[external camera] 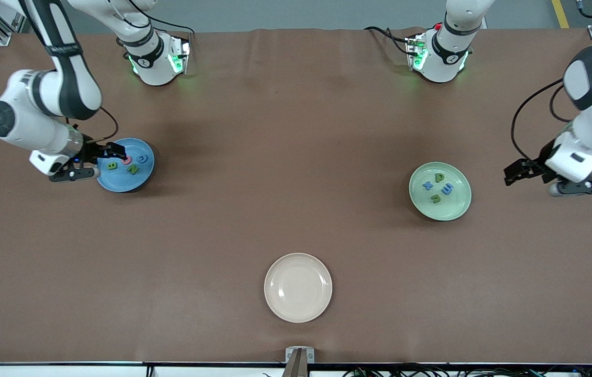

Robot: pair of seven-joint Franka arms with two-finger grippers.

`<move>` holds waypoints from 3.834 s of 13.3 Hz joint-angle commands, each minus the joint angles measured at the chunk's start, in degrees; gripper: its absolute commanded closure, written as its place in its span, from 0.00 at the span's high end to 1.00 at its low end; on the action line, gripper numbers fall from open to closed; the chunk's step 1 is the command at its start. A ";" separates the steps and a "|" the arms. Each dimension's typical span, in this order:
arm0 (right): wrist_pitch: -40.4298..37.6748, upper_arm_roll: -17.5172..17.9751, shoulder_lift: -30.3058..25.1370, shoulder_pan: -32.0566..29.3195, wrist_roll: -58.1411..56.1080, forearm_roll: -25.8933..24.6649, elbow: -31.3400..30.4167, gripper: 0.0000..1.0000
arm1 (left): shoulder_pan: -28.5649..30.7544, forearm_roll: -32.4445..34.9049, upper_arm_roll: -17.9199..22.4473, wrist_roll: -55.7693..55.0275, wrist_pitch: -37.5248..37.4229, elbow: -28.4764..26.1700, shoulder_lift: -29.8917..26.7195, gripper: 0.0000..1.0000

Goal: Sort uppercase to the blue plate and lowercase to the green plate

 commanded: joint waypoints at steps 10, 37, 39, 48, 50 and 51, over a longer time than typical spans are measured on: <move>-30.19 -0.15 1.46 0.12 6.38 -2.21 34.13 1.00 | 0.37 -1.54 0.54 1.20 -17.33 19.80 0.77 0.99; -36.97 0.02 -4.25 0.56 5.67 -2.39 38.54 1.00 | -48.50 -3.30 48.18 0.49 -18.47 20.42 0.07 1.00; -35.74 0.03 -5.83 0.56 5.67 -2.39 36.35 1.00 | -48.41 -3.30 48.18 0.58 -18.47 20.42 0.15 1.00; -33.89 0.03 -7.42 0.47 5.76 -2.47 34.22 1.00 | -48.15 -3.91 48.09 0.93 -20.32 19.98 -1.51 1.00; -33.71 0.03 -7.33 0.38 5.76 -2.56 34.22 1.00 | -48.23 -3.91 48.09 1.02 -21.02 20.24 -1.87 1.00; -33.62 -0.06 -7.24 0.38 5.76 -2.65 34.22 1.00 | -48.32 -3.83 48.00 0.94 -21.02 20.33 -1.87 1.00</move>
